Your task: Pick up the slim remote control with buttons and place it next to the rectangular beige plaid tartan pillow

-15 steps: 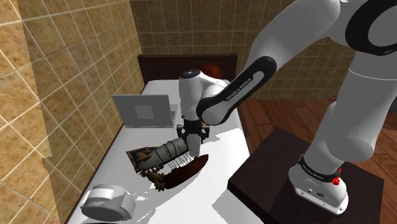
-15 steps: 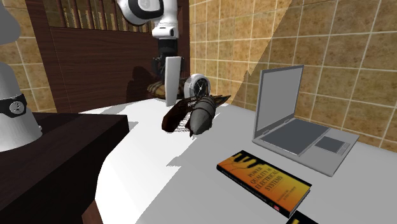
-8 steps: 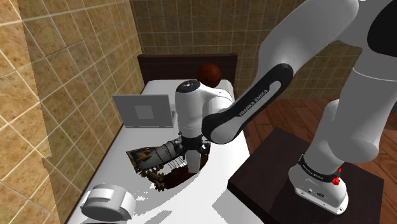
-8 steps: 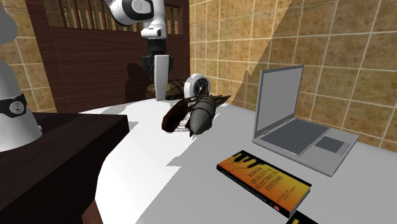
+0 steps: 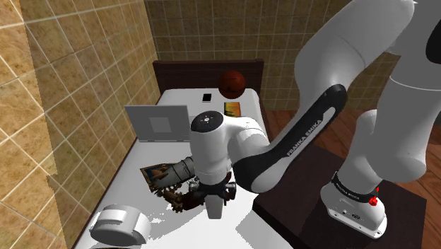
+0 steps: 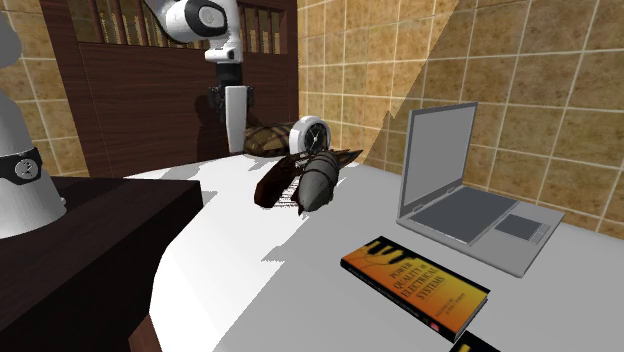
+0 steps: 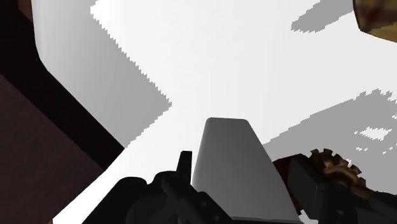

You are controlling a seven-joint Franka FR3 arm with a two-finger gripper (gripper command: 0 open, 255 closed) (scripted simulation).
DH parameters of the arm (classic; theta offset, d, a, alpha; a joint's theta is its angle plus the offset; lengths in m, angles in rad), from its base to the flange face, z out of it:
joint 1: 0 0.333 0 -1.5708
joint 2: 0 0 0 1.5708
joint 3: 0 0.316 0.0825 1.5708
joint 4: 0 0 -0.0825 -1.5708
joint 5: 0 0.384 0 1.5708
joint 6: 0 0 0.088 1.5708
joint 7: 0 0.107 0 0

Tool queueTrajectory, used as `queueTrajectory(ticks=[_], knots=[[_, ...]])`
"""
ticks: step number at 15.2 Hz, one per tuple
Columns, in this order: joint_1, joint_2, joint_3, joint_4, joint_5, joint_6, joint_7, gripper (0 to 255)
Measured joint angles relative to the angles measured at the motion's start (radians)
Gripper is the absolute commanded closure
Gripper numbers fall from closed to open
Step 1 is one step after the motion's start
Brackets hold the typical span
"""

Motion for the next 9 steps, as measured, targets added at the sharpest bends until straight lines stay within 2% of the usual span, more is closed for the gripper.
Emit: queueTrajectory(ticks=[9], knots=[[0.145,0.075,0.08,0.083,-0.069,-0.031,0.269,255]])
